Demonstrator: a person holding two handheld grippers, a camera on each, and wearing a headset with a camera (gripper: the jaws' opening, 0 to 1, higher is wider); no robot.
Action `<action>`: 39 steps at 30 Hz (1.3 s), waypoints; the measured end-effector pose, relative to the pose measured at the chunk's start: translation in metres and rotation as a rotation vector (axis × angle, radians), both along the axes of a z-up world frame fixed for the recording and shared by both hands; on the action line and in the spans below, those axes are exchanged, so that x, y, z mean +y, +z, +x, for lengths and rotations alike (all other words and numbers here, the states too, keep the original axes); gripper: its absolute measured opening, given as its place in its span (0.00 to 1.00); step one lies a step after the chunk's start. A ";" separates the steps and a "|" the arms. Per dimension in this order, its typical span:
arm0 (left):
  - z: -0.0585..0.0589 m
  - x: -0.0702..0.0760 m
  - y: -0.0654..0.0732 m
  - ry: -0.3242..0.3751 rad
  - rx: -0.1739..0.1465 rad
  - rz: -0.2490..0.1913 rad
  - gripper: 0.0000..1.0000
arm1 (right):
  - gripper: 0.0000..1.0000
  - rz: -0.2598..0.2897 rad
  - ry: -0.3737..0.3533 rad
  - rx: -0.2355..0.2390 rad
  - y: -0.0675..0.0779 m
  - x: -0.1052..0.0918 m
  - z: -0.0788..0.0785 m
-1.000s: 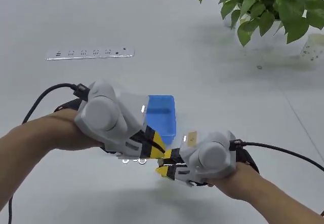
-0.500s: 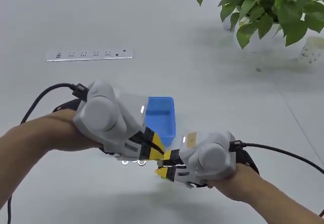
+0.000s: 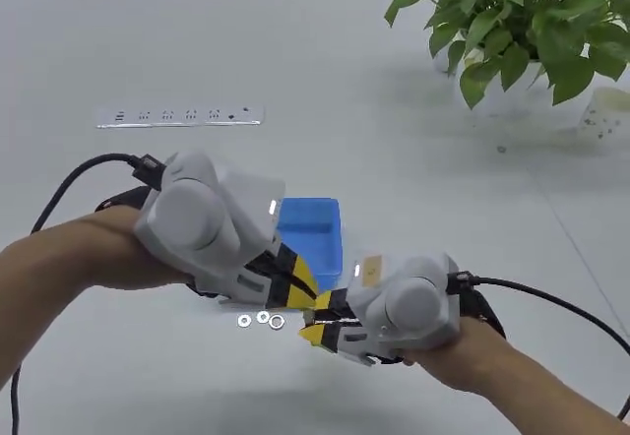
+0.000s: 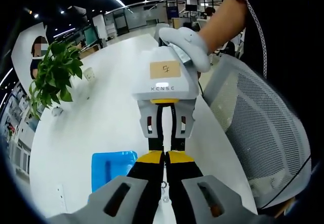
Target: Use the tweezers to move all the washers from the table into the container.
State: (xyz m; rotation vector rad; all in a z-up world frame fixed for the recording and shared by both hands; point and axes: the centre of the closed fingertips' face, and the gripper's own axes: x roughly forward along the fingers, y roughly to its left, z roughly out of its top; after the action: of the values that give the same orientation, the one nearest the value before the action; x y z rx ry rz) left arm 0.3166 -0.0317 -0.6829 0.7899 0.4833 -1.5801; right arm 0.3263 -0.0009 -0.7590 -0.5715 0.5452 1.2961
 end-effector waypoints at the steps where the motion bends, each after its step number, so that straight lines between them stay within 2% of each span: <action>1: 0.001 0.001 0.002 0.001 -0.005 0.000 0.05 | 0.10 -0.001 0.003 -0.003 0.001 0.001 0.001; 10: 0.011 0.008 0.016 0.026 -0.029 -0.014 0.05 | 0.10 0.001 0.016 -0.024 0.015 0.009 0.012; 20: 0.029 0.016 0.028 0.061 -0.056 -0.032 0.05 | 0.10 0.010 0.028 -0.056 0.028 0.020 0.035; 27: 0.044 0.021 0.028 0.075 -0.073 -0.030 0.05 | 0.10 0.014 0.033 -0.063 0.029 0.026 0.050; 39: 0.068 0.028 0.028 0.108 -0.066 -0.046 0.05 | 0.10 0.013 0.049 -0.059 0.027 0.034 0.074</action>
State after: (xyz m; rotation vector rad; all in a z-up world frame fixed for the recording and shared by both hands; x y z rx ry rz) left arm 0.3850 -0.0033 -0.6554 0.7658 0.4335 -1.4558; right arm 0.4001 0.0336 -0.7319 -0.6140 0.4762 1.3245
